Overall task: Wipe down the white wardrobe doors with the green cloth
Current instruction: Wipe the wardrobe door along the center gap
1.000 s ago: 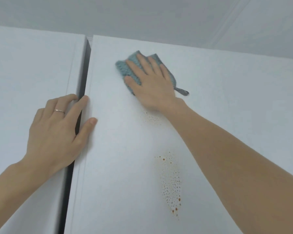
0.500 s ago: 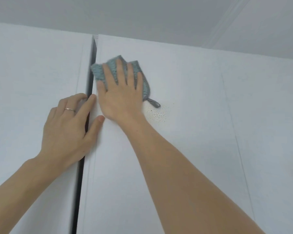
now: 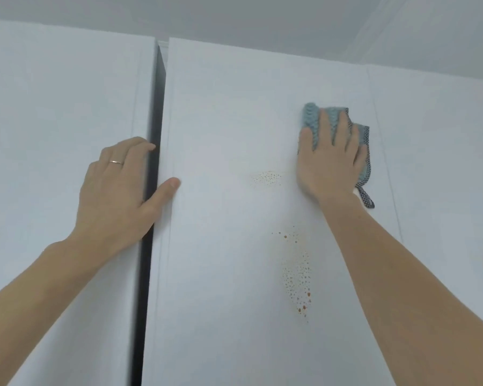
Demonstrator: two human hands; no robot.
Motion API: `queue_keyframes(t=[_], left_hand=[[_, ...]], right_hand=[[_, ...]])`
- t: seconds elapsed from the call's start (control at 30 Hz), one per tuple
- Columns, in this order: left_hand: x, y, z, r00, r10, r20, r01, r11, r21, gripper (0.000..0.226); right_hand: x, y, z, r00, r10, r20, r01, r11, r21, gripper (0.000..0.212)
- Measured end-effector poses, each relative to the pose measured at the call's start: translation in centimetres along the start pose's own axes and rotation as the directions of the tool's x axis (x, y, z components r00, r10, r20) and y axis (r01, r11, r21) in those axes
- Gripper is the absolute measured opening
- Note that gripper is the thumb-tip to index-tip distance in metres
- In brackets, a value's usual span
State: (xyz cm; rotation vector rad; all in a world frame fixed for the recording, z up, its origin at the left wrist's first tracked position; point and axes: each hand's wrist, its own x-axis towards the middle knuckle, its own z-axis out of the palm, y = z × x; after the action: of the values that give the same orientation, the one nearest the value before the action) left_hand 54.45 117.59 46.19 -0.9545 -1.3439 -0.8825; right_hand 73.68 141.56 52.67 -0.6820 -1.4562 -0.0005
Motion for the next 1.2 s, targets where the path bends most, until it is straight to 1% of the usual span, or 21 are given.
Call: queue_keyframes(t=[0.07,0.1,0.17,0.23,0.27,0.33,0.4,0.43,0.5,0.57,0.6,0.67,0.7,0.77,0.83,0.9,0.97,1.03,1.07,1.13,1.2], left_hand=[[-0.2,-0.3,-0.4,1.000,-0.007,0.023,0.008,0.999,-0.035,0.068],[-0.3,-0.4,-0.5,0.999,-0.003,0.040,0.004,0.999,-0.048,0.066],[-0.4,-0.9,-0.9,0.997,0.018,0.074,-0.014,0.998,-0.056,0.060],[-0.6,-1.4,-1.2,0.995,0.023,0.096,-0.018,0.998,-0.061,0.054],[-0.6,-1.6,-1.3,0.995,0.018,0.101,-0.011,0.997,-0.070,0.053],[-0.5,-1.8,-1.3,0.996,0.009,0.094,-0.001,0.996,-0.093,0.053],[-0.3,-1.9,-1.3,0.996,0.011,0.094,-0.001,0.994,-0.108,0.055],[-0.3,-1.7,-1.1,0.995,0.012,0.103,0.000,0.993,-0.119,0.058],[-0.2,-1.6,-1.1,0.993,0.013,0.116,0.002,0.992,-0.129,0.062],[-0.3,-1.6,-1.1,0.994,0.013,0.112,0.002,0.991,-0.131,0.063],[-0.5,-1.6,-1.2,0.994,0.008,0.111,0.007,0.991,-0.136,0.064],[-0.6,-1.4,-1.3,0.993,-0.005,0.119,0.022,0.990,-0.141,0.067],[-0.7,-1.3,-1.5,0.992,-0.016,0.124,0.032,0.990,-0.136,0.066],[-0.7,-1.1,-1.6,0.990,-0.034,0.133,0.052,0.990,-0.132,0.060],[-0.8,-1.1,-1.8,0.989,-0.029,0.147,0.050,0.989,-0.141,0.057],[-0.7,-1.5,-2.1,0.983,-0.017,0.180,0.048,0.985,-0.167,0.058],[-0.5,-2.0,-2.5,0.977,0.009,0.213,0.034,0.980,-0.197,0.059],[-0.2,-2.5,-2.9,0.969,0.038,0.246,0.023,0.970,-0.242,0.061],[0.1,-2.7,-3.0,0.965,0.053,0.257,0.019,0.962,-0.271,0.067],[0.4,-3.4,-3.2,0.961,0.064,0.269,0.025,0.948,-0.316,0.079],[0.5,-4.0,-2.9,0.963,0.072,0.258,0.017,0.944,-0.328,0.078]], right_hand=[[-1.2,-3.4,0.9,1.000,0.030,-0.001,-0.030,0.999,0.011,0.060],[-2.2,-5.3,1.5,1.000,-0.015,0.004,0.015,1.000,-0.003,0.061],[-5.2,-9.6,2.8,0.976,-0.217,0.017,0.217,0.976,-0.035,0.060],[-8.2,-13.0,3.7,0.896,-0.440,0.054,0.443,0.895,-0.049,0.059],[-9.0,-13.8,4.0,0.855,-0.513,0.075,0.517,0.854,-0.061,0.059],[-8.8,-13.3,3.8,0.798,-0.595,0.099,0.602,0.795,-0.073,0.057],[-7.4,-10.8,3.0,0.773,-0.626,0.107,0.633,0.772,-0.057,0.057],[-6.5,-8.9,2.5,0.788,-0.607,0.103,0.613,0.789,-0.044,0.057],[-4.5,-4.8,1.5,0.867,-0.493,0.077,0.495,0.869,-0.004,0.057],[-2.7,-0.3,0.1,0.956,-0.287,0.066,0.288,0.958,0.001,0.058],[-2.0,1.6,-0.4,0.983,-0.173,0.068,0.174,0.985,-0.011,0.058],[-1.5,4.4,-1.2,0.997,0.018,0.070,-0.017,1.000,-0.008,0.060],[-1.7,4.8,-1.2,0.995,0.080,0.054,-0.080,0.997,0.005,0.060],[-2.2,3.9,-0.7,0.986,0.166,0.018,-0.166,0.986,0.022,0.059],[-3.0,1.0,0.0,0.985,0.173,0.006,-0.173,0.985,0.025,0.059],[-4.4,-3.1,1.1,0.999,0.045,0.003,-0.045,0.999,-0.007,0.059],[-6.6,-7.8,2.4,0.986,-0.163,0.032,0.164,0.986,-0.019,0.058],[-9.3,-11.7,3.7,0.924,-0.379,0.038,0.380,0.925,-0.017,0.057],[-10.3,-12.8,4.2,0.888,-0.458,0.028,0.459,0.888,-0.024,0.056],[-11.3,-13.3,4.6,0.834,-0.551,0.029,0.551,0.833,-0.045,0.056],[-10.8,-11.8,4.4,0.794,-0.607,0.046,0.608,0.791,-0.068,0.055]])
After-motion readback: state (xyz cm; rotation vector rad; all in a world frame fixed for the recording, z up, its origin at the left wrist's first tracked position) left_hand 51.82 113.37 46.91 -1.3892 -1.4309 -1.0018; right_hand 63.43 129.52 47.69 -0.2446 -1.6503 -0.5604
